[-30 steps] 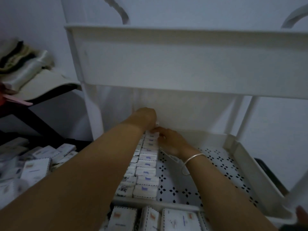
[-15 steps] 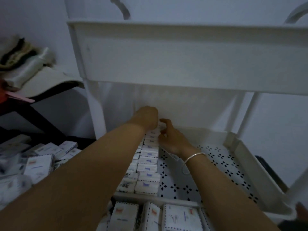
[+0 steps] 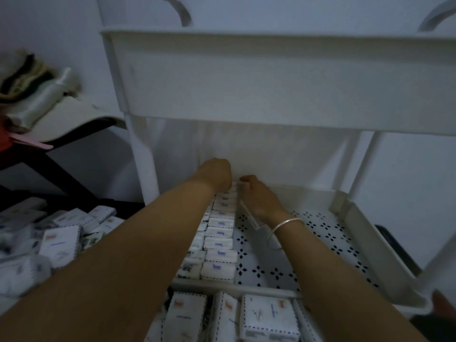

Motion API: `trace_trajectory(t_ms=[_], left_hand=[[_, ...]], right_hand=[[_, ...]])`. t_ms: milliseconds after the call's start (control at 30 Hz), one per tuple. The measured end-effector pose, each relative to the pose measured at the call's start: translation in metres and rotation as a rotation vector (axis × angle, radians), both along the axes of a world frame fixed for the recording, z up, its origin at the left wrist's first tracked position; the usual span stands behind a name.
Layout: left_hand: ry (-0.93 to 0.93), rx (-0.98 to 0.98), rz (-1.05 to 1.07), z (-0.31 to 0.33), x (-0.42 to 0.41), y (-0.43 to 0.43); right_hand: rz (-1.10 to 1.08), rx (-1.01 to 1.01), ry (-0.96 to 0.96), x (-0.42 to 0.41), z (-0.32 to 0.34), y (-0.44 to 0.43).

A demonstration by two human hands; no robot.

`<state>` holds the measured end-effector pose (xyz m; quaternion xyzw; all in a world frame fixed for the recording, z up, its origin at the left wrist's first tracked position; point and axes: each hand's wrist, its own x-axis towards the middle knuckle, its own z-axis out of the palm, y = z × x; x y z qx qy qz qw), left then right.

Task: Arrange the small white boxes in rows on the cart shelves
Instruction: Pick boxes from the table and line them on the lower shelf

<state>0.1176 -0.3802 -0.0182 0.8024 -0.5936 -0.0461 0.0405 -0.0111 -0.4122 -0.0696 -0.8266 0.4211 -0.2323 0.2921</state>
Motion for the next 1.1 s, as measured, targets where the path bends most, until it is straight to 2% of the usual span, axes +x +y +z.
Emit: trace_trajectory(t_ms=[133, 300, 433, 533, 633, 733, 933, 1100], left_hand=[[0.002, 0.042, -0.038, 0.018, -0.012, 0.013], [-0.004, 0.07, -0.15, 0.05, -0.037, 0.043], [0.04, 0.066, -0.206, 0.071, -0.052, 0.085], [0.212, -0.025, -0.199, 0.082, -0.051, 0.123], [0.336, -0.029, -0.225, 0.081, -0.05, 0.162], [0.285, -0.025, -0.279, 0.071, -0.041, 0.194], [0.181, 0.001, -0.282, 0.046, 0.005, 0.24], [0.021, 0.032, -0.293, 0.019, 0.025, 0.248]], right_hand=[[0.011, 0.021, 0.121, -0.01, 0.033, 0.002], [0.077, 0.031, 0.268, -0.046, 0.059, 0.046], [0.12, 0.036, 0.237, -0.082, 0.049, 0.091], [0.197, 0.107, 0.193, -0.095, 0.04, 0.117], [0.237, 0.13, 0.124, -0.095, 0.034, 0.135], [0.217, 0.098, 0.114, -0.091, 0.031, 0.142], [0.141, 0.097, 0.21, -0.091, 0.03, 0.148], [0.114, -0.084, 0.277, -0.081, 0.041, 0.159]])
